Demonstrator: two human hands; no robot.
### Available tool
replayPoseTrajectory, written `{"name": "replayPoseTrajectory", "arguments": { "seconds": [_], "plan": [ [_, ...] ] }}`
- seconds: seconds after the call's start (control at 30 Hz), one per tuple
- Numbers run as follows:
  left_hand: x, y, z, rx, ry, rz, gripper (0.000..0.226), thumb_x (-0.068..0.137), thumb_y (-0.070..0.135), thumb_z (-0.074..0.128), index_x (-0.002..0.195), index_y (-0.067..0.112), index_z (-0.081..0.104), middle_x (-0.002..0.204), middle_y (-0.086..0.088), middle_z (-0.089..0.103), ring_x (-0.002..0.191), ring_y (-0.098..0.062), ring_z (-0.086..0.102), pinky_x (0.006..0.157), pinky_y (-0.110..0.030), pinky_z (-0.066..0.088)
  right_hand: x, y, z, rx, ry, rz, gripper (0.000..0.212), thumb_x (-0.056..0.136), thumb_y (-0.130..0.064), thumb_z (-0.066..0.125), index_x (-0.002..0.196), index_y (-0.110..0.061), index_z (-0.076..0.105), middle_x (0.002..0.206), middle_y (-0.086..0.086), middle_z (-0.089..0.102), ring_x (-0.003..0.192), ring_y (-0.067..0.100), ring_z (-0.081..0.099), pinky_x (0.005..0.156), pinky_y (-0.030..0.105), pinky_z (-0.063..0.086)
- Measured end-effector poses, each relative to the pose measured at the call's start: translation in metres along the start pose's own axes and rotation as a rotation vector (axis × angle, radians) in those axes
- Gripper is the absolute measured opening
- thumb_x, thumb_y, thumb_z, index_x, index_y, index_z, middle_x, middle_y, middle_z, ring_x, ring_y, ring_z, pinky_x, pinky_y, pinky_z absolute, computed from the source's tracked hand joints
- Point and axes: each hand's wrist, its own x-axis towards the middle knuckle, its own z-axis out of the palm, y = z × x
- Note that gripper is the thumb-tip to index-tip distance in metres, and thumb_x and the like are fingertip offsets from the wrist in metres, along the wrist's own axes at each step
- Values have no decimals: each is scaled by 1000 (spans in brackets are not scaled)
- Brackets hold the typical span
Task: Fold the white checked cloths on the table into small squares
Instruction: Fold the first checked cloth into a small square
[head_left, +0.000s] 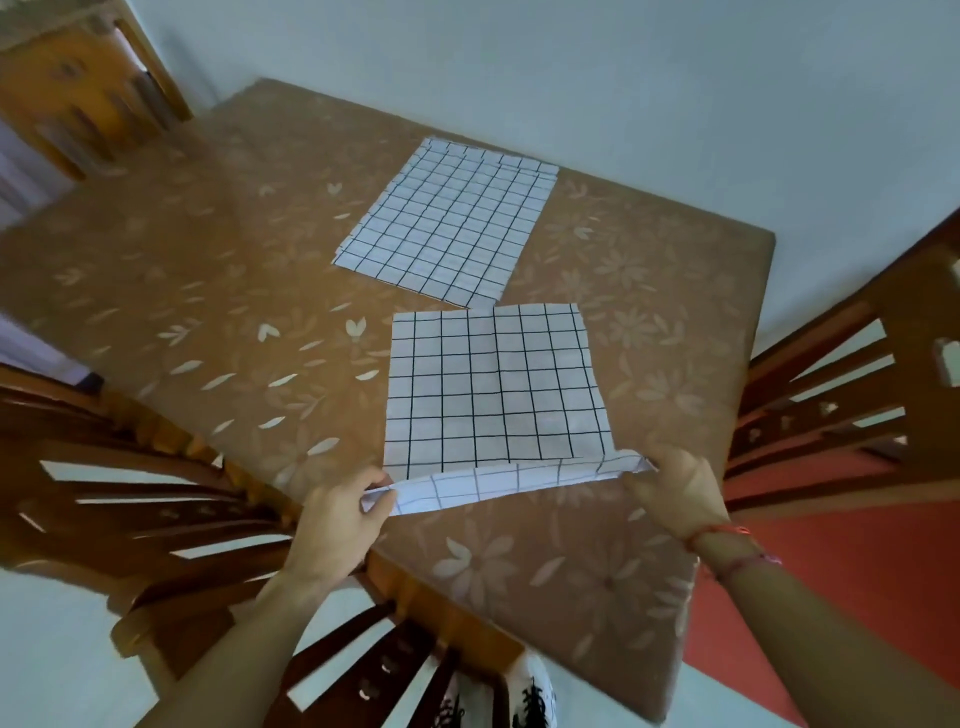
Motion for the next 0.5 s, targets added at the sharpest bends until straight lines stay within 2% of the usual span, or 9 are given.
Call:
{"name": "replayPoseTrajectory", "arguments": {
  "seconds": [0.1,0.2,0.27,0.33,0.43,0.5],
  "plan": [
    [-6,3,-4,-11,-4,21,9,80,11,77,87,10,71,71,8,61,63,-14,60,64,-26,51,-9,5,0,30,19,-37,36,76,-20,68,55,-35,42,60,-5,58,69,22,59,65,30,46],
    [-4,5,-9,-5,22,47,10,79,9,79,84,10,71,71,10,59,66,-14,58,64,-27,50,-12,12,0,56,14,-60,15,76,-25,70,67,-22,58,61,-2,64,67,18,62,66,32,51],
    [0,6,-12,25,26,80,10,79,10,78,82,12,69,71,8,63,66,-13,58,63,-27,50,-12,13,-1,66,17,-69,10,76,-25,70,72,-19,64,57,-1,64,64,16,63,66,32,52],
    [6,5,-13,38,38,100,10,79,10,79,82,13,70,70,6,66,64,-12,58,62,-24,49,-11,10,-2,73,47,-82,16,76,-23,73,67,-20,60,51,-1,58,58,15,58,61,29,48],
    [21,6,-17,41,63,59,7,82,13,76,84,14,70,71,10,63,62,-9,57,60,-19,43,-5,0,-4,108,93,-75,42,76,-19,75,52,-26,42,45,-5,44,49,8,45,51,18,33],
    [37,7,-19,41,86,29,5,84,15,74,87,13,70,73,9,62,66,-12,58,61,-20,41,7,-6,-3,110,107,-63,43,77,-20,75,51,-24,41,45,-5,41,48,8,43,48,14,29]
  ]
}}
